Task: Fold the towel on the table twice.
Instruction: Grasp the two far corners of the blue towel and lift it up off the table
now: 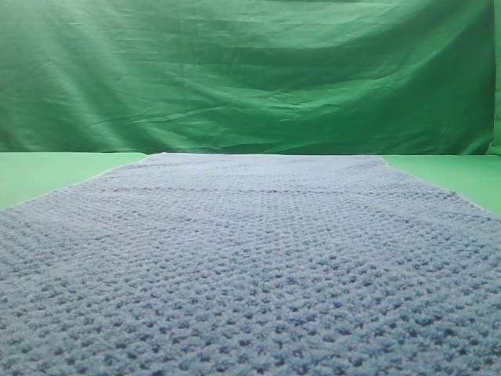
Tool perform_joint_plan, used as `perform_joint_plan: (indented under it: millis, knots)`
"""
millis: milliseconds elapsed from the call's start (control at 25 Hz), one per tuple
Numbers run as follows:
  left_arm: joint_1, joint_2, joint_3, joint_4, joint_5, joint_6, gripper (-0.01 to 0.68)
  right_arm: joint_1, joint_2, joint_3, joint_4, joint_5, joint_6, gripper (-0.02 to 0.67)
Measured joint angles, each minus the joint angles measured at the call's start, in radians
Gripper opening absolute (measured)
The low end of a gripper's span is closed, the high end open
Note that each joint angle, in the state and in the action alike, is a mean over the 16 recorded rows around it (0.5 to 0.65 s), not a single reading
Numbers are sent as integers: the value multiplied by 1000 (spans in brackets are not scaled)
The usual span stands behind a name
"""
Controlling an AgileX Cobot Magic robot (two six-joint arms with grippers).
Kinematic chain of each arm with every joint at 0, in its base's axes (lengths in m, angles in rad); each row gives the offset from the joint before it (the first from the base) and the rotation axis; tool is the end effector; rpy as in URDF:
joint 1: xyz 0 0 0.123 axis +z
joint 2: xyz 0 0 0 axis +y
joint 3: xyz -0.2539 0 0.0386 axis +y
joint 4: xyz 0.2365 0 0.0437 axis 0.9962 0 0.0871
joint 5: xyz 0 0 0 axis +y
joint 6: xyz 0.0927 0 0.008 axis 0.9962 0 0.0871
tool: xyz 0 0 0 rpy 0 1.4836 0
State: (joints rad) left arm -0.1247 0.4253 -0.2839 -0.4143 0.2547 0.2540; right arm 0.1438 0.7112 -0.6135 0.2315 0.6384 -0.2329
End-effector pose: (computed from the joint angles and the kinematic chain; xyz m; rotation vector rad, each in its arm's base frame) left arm 0.1116 -0.0235 0.2465 0.0488 1.8664 -0.2835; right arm 0.1432 0.0336 0.2836 -0.2850 2.1890 0.2059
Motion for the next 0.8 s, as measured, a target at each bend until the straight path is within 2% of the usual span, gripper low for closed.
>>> perform_joint_plan:
  millis: [360, 560, 800]
  knots:
    - [0, 44, -69, 18, 100, 0, 0, 0, 24, -35, -35, 67, 1, 0]
    - [0, 153, -183, 44, 212, 0, 0, 0, 65, -91, -70, 157, 15, 0]
    - [0, 380, -364, 75, 340, 0, 0, 5, 169, -173, -104, 267, 53, 0]
